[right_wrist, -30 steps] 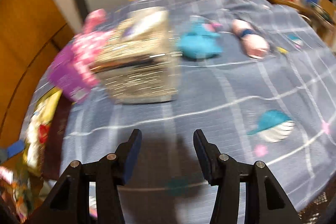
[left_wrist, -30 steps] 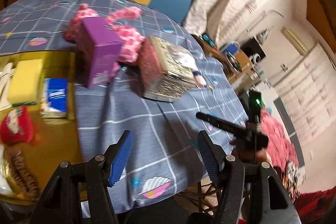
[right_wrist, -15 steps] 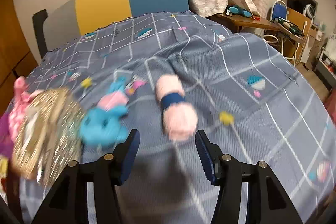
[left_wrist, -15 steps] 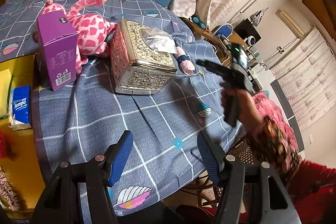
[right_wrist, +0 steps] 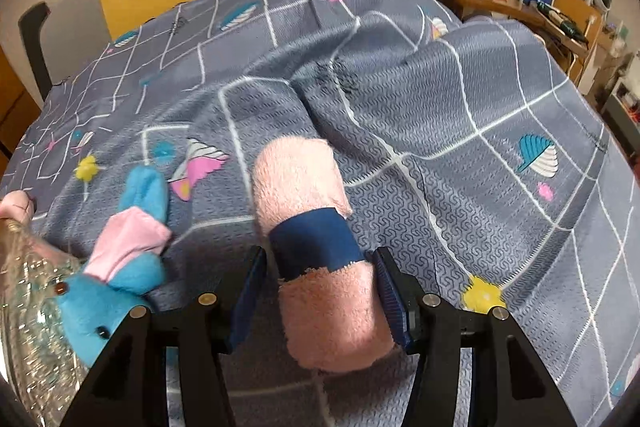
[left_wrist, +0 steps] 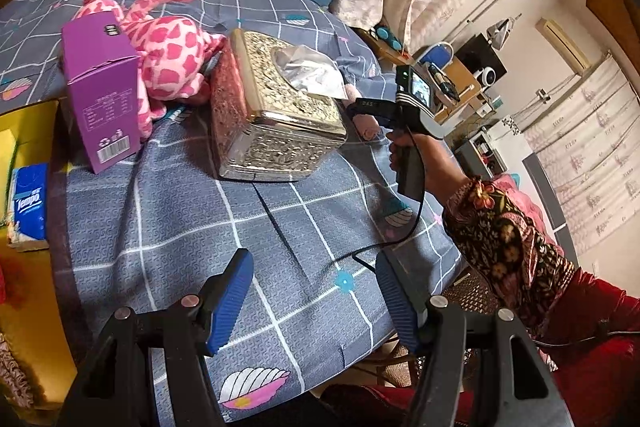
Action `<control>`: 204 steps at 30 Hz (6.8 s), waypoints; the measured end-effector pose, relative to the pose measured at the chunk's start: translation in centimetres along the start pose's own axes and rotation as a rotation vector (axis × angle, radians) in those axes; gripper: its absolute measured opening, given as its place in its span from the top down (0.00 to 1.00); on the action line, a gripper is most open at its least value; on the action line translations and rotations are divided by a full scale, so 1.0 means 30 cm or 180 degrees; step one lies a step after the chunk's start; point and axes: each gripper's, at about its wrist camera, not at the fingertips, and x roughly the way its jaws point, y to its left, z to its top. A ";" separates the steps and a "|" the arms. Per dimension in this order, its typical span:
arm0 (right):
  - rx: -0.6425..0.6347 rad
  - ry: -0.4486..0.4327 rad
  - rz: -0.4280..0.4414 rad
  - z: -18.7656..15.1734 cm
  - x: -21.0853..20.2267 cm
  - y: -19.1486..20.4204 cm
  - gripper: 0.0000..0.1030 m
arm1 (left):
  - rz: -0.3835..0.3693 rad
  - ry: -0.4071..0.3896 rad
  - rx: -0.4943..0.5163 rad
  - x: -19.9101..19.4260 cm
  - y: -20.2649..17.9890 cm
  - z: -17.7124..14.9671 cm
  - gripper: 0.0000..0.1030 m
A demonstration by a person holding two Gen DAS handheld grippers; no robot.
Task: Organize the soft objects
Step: 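Grasp the pink fuzzy roll with the blue band with the right tool, then grasp the teal plush bunny with the left tool while the right tool holds the pink roll, then carry the teal bunny and the pink roll over the gold tray with both tools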
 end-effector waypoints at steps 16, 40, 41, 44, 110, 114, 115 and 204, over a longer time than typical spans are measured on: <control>0.0428 -0.0401 0.0507 -0.154 -0.318 -0.157 0.61 | -0.0031 0.0129 0.0511 0.212 -0.274 0.258 0.38; 0.0921 -0.0369 0.0861 -0.145 -0.331 -0.249 0.61 | 0.2216 0.1152 0.1869 1.024 -0.464 0.576 0.51; 0.0931 -0.0370 0.0861 -0.145 -0.333 -0.250 0.61 | 0.2314 0.1120 0.1995 1.036 -0.468 0.570 0.61; 0.0979 -0.0379 0.0891 -0.146 -0.340 -0.259 0.61 | 0.2397 0.1005 0.2220 1.044 -0.474 0.560 0.79; 0.1242 -0.0396 0.0907 -0.149 -0.344 -0.316 0.59 | 0.2420 0.1391 0.1231 1.145 -0.347 0.730 0.40; 0.1269 -0.0385 0.0899 -0.149 -0.340 -0.323 0.59 | 0.2370 0.1709 0.1050 1.196 -0.286 0.729 0.36; 0.1271 -0.0378 0.0901 -0.149 -0.338 -0.323 0.59 | 0.2370 0.1727 0.1064 1.205 -0.281 0.728 0.36; -0.0563 -0.0781 0.1891 -0.616 -0.908 0.717 0.61 | 0.1125 -0.0014 -0.1260 -0.248 0.706 -0.209 0.48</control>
